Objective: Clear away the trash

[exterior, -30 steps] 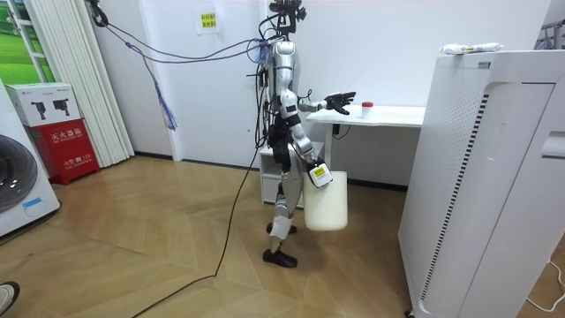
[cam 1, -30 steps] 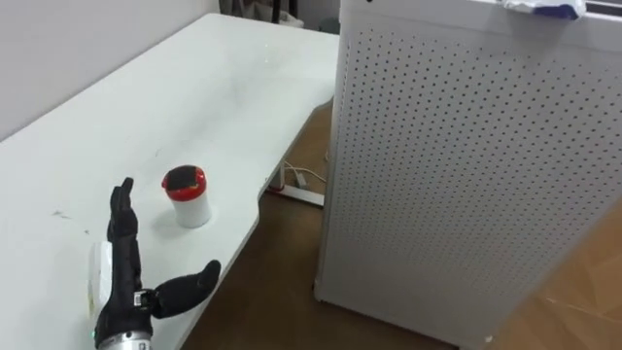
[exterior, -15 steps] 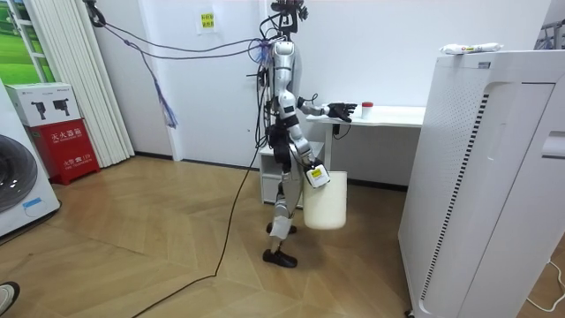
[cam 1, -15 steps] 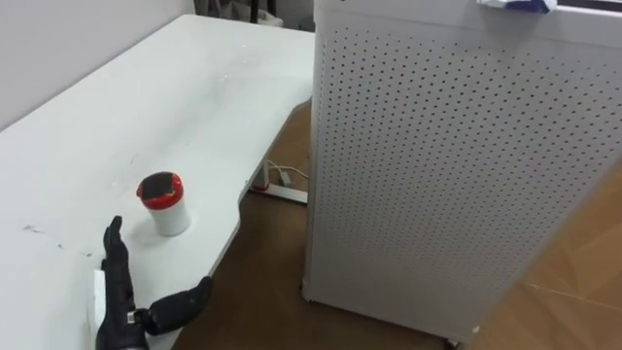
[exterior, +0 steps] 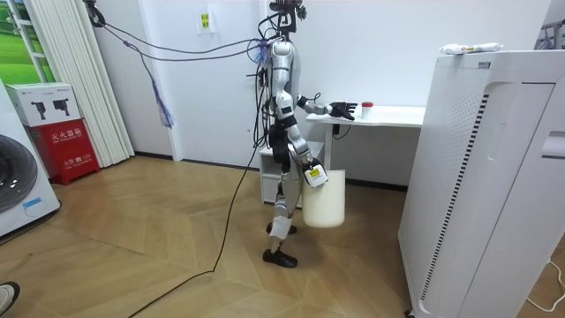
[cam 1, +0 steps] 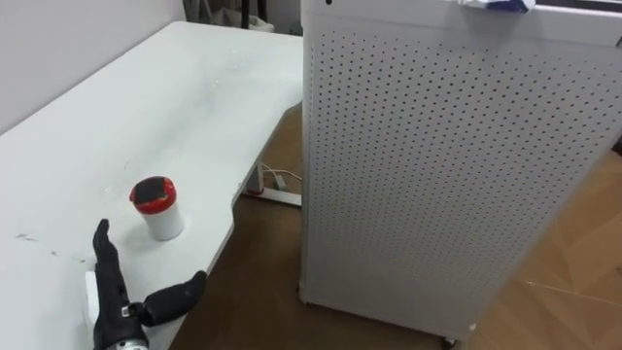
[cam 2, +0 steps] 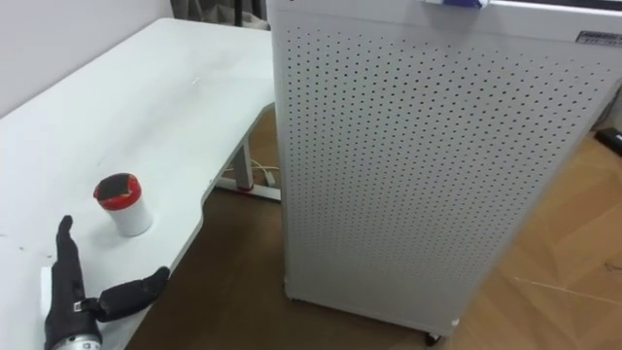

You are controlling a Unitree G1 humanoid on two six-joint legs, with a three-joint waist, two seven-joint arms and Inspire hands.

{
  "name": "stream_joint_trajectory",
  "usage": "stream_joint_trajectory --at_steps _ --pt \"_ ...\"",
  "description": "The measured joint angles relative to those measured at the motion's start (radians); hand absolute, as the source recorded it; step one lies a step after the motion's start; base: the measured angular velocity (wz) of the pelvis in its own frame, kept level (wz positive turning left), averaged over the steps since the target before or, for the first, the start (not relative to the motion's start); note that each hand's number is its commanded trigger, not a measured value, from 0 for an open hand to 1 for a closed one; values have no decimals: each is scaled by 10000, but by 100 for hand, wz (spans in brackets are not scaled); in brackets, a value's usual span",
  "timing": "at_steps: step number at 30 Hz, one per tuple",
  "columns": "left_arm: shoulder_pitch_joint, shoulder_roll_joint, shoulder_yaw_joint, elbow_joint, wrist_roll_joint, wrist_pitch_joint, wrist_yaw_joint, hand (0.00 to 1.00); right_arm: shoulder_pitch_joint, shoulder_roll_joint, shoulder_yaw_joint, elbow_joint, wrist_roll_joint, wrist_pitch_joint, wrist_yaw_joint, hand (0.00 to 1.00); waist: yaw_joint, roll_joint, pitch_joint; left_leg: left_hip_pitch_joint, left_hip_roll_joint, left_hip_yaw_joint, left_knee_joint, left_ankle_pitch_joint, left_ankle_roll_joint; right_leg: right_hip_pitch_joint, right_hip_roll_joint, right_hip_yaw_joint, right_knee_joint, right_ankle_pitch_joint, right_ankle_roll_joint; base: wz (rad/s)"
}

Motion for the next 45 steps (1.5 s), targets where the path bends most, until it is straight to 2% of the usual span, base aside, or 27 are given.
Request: stream_joint_trajectory --at_steps 4,10,17,22,30,35,37,39,45 --pt "-539 52 72 9 -924 151 90 0 -30 27 -5 -45 -34 15 -50 100 -201 -1 1 -39 1 13 70 -1 0 -20 -3 -35 14 16 -8 0" --pt "-1051 77 91 117 -2033 195 98 0 -21 30 -18 -163 -44 220 -220 100 -227 21 0 -173 12 81 69 0 1 -196 6 30 17 69 -22 -4" --pt "-1151 121 100 439 -2133 226 76 0 -51 26 -33 -166 -65 235 -283 100 -350 172 0 -151 8 106 51 1 4 -194 4 87 0 69 -21 -1" --pt "-1601 224 265 999 -2143 536 -41 0 -58 23 -39 -164 -122 242 -284 100 -493 283 5 -152 9 115 41 3 5 -212 7 112 17 70 -21 0" --pt "-1798 374 261 1146 -2526 653 -327 0 -67 21 -26 -161 8 374 -402 100 -504 365 22 -157 5 118 31 3 5 -213 7 79 9 71 -18 0" --pt "-1846 582 261 1191 -2525 890 -514 0 -65 19 -26 -162 -6 373 -402 100 -575 389 24 -155 8 118 32 3 6 -211 5 69 9 71 -18 0" --pt "-1850 743 260 1301 -2525 926 -645 0 -68 17 -22 -165 15 369 -402 100 -692 418 43 -162 8 121 32 3 6 -211 4 64 11 71 -18 0" --pt "-1901 770 256 1370 -2542 971 -637 0 -67 1 -15 -166 89 369 -404 100 -745 456 67 -162 8 121 18 3 6 -212 4 64 13 71 -18 0" --pt "-2517 784 247 2036 -3118 972 -542 0 -74 -58 79 -72 669 388 -403 100 -750 514 65 -66 -8 130 -248 111 -6 -255 -2 69 12 71 -18 0"
